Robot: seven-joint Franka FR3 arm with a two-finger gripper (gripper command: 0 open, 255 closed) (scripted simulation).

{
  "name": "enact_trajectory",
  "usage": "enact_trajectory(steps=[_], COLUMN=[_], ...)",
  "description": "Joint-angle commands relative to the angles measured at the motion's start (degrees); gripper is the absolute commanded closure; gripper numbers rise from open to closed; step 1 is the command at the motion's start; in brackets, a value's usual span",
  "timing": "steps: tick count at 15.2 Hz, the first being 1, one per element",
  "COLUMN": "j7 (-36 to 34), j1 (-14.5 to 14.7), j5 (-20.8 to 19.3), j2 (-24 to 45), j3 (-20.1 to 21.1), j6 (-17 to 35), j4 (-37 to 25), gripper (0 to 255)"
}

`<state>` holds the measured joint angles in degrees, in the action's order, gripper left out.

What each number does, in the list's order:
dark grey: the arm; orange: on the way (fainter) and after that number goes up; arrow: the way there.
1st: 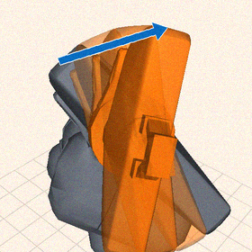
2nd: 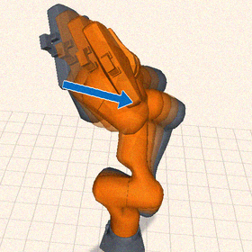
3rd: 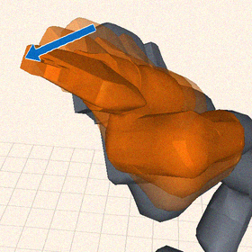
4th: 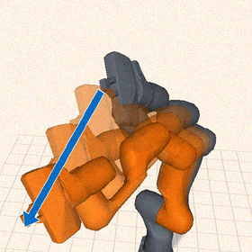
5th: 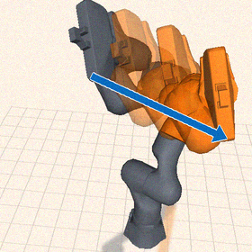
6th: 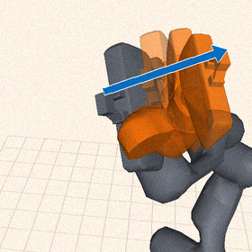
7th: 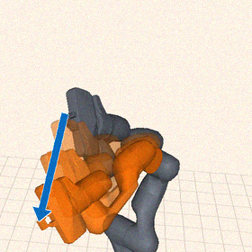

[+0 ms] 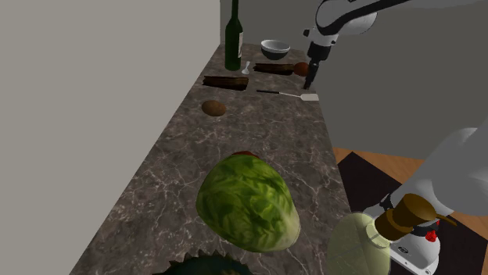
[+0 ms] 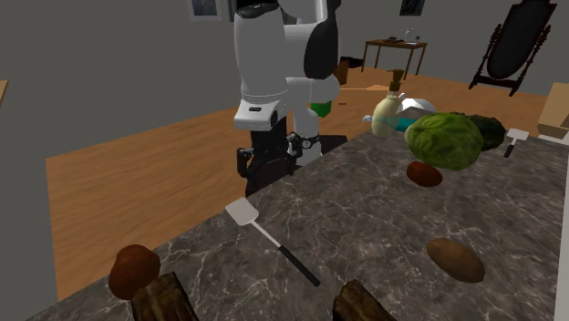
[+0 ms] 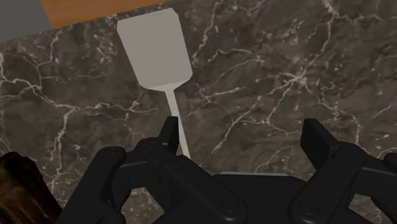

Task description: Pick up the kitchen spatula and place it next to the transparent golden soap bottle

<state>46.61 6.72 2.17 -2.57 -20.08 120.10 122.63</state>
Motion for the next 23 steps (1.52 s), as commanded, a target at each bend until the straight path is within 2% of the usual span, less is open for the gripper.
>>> enact_trajectory(steps=[1, 6, 7, 14, 22, 23], j7=[4.66, 14.35, 14.67, 15.75, 15.75, 15.75], j1=[0.05, -1.02, -1.13, -1.43, -1.43, -1.43], j5=[2.11, 6.97, 7.11, 8.78, 8.77, 8.77], j2=[4.89, 15.86, 16.26, 19.41, 19.41, 19.41], j3=[-0.33, 0.82, 0.96, 1.61, 1.61, 1.61], j6=[2.06, 4.55, 4.61, 9.46, 9.45, 9.45], j4=[-3.10, -12.26, -12.64, -10.73, -10.73, -10.73], gripper=[0, 0, 0, 0, 0, 255])
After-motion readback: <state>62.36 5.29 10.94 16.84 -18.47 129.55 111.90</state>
